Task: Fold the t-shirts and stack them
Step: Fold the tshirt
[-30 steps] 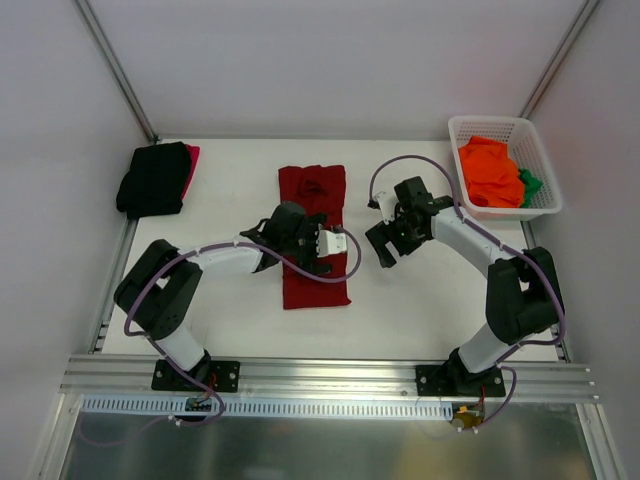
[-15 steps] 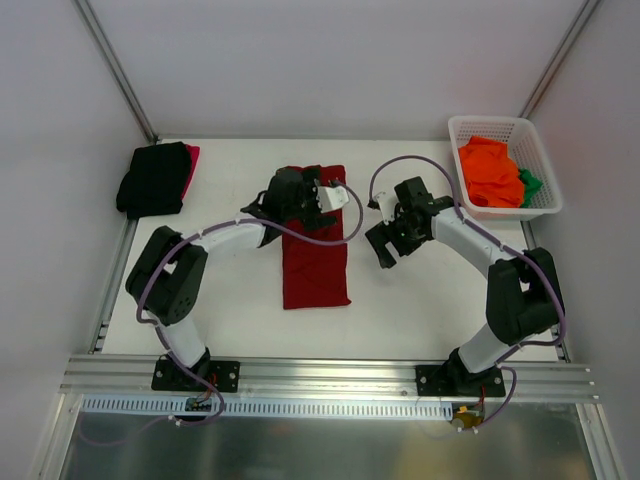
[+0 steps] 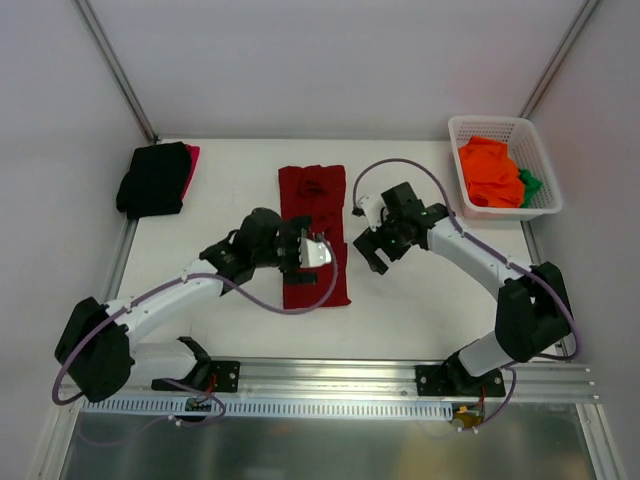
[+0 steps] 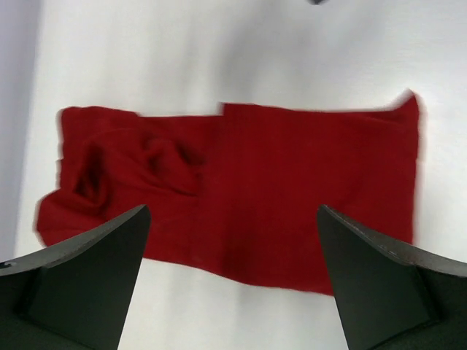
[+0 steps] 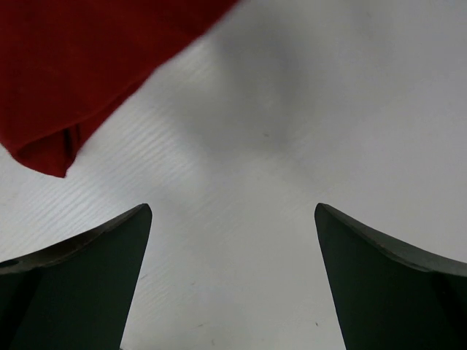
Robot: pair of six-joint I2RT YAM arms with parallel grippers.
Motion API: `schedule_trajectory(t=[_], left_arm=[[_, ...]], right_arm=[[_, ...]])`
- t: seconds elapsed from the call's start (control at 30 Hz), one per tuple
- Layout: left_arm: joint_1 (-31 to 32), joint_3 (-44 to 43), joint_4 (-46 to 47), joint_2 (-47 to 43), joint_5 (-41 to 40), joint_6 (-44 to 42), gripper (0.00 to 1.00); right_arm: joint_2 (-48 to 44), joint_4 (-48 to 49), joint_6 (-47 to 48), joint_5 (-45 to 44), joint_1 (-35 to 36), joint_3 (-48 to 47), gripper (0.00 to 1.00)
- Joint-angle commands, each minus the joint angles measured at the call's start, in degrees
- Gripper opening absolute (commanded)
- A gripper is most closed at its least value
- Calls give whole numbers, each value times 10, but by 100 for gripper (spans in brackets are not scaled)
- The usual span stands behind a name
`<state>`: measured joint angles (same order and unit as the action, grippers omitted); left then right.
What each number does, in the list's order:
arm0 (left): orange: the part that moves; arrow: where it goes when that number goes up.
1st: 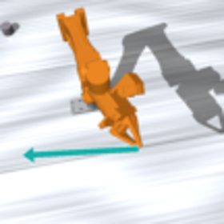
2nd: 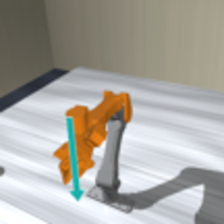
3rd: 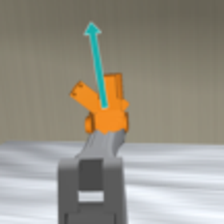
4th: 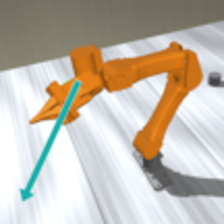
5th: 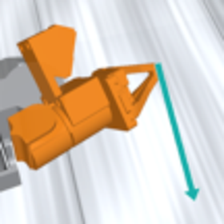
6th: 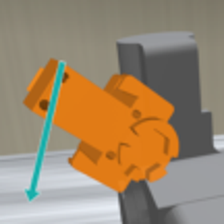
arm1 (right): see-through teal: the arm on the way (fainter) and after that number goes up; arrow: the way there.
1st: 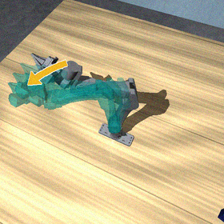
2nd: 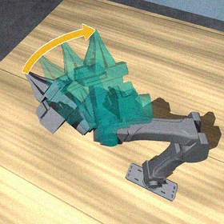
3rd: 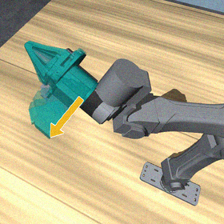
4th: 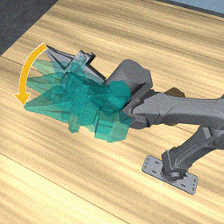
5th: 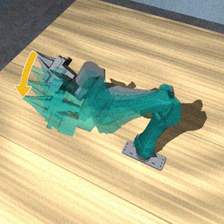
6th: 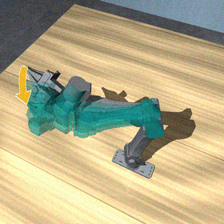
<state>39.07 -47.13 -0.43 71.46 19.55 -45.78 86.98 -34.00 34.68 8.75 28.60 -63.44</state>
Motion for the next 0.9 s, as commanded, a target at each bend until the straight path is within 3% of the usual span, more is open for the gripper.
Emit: schedule_trajectory(t=[0.0,0.1,0.2,0.37,0.53,0.77,0.87], left_arm=[[35,88,-28,-61,-25,-60,99],[112,142,-15,-92,-103,-94,99],[158,163,-14,-109,-122,-106,99],[218,220,86,-83,-186,-142,99],[252,220,136,-41,-206,-153,99],[296,195,120,4,-197,-125,99],[297,208,158,48,-231,-147,99]], right_arm=[[-22,29,47,-82,87,24,99],[12,32,42,-130,109,9,99],[25,34,37,-160,102,2,99],[23,20,-32,-137,-12,-38,99],[26,15,-49,-125,-76,-28,99],[35,8,-55,-131,-83,-39,99],[37,9,-54,-134,-84,-40,99]])
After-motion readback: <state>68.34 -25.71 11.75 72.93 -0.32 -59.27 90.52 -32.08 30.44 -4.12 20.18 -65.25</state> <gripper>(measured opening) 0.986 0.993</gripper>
